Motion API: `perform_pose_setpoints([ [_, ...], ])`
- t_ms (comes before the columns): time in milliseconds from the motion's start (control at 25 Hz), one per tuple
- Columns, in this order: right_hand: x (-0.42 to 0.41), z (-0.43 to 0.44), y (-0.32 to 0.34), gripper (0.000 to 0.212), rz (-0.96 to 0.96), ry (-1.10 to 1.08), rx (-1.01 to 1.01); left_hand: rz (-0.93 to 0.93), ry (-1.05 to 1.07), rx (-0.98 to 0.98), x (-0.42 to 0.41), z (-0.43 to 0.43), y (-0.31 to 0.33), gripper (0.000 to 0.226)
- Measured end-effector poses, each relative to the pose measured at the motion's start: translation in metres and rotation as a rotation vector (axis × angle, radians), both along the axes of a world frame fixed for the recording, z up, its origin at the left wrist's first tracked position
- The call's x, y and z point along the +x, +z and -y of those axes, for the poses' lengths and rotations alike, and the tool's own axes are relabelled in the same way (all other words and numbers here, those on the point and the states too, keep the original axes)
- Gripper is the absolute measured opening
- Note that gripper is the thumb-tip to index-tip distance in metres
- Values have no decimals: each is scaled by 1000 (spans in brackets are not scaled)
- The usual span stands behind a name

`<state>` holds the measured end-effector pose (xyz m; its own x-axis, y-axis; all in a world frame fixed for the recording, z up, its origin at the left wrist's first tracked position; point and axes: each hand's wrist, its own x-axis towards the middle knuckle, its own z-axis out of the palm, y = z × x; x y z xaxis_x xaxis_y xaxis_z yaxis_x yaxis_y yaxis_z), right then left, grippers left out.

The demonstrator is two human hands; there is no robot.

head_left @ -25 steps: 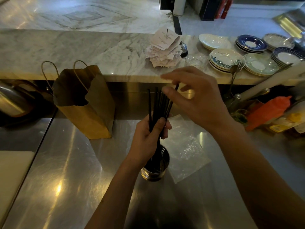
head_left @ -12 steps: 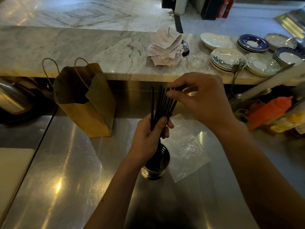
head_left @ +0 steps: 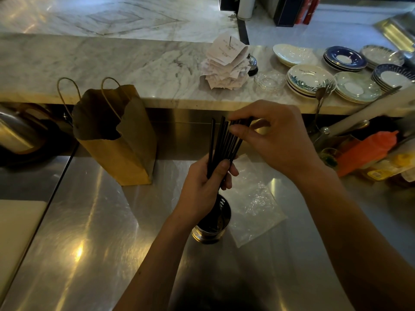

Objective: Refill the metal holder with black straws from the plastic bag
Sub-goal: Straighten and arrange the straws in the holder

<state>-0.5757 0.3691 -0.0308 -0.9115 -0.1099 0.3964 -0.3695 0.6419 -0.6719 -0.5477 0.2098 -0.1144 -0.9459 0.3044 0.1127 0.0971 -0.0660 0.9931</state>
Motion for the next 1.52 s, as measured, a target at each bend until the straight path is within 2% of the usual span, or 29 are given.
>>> perform_pose_setpoints([
  [280,2,0,-2,13,-63,-21,-20,-11,-2,-16,0,1,1,21],
  [400,0,-3,1,9,4,2,13,-9,-12,-47,1,2,0,21],
  [520,-3,-10,9,9,106,-9,-72,-4,-46,-88,2,5,0,20],
  [680,-7,-32,18,10,163,-112,-371,54,-135,-111,2,15,-10,23],
  [800,-7,-53,13,11,219,-182,-792,159,-116,-50,3,21,-15,23],
  [920,-2,-54,-9,15,165,-336,-1173,278,-5,89,1,23,-15,22],
  [1160,38,7,-69,11,333,-426,-1482,227,191,176,-10,14,-6,25],
  [1280,51,24,-83,9,457,-388,-1614,213,275,181,-13,9,-4,22],
  [1400,60,35,-93,13,587,-355,-1652,202,350,173,-13,4,-1,24],
  [1520,70,42,-103,4,664,-359,-1414,229,419,144,-15,-1,1,20],
])
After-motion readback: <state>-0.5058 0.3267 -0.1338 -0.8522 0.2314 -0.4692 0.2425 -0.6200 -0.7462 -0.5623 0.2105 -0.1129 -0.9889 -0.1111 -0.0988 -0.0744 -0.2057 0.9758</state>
